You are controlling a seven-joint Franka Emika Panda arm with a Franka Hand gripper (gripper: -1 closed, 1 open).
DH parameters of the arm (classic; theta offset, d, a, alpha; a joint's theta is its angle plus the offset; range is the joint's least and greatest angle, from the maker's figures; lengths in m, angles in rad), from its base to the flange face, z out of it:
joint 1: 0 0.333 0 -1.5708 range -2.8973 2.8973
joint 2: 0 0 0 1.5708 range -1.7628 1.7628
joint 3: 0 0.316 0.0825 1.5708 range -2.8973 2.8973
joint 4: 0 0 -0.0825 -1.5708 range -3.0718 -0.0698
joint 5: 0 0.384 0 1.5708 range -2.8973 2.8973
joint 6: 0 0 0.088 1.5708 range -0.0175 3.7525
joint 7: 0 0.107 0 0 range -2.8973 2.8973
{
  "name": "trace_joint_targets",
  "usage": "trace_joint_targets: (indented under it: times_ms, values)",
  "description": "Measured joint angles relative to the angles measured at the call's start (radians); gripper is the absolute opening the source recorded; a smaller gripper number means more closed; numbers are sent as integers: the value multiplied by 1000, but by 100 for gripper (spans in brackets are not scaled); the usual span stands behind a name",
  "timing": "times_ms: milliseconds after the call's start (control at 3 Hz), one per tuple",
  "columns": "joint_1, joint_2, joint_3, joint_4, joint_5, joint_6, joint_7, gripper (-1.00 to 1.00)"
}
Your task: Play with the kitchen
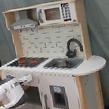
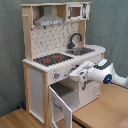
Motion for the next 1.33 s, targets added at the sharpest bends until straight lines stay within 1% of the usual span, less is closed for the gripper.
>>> trace_joint_targets:
  times_ms: [333,667,1000,1333]
  values:
    - [0,2,-2,1,46,1,167,100]
    - [0,7,-2,1,48,3,270,100]
    - [60,10,0,-6,48,-37,342,100]
    - [148,11,1,-29,48,-99,346,100]
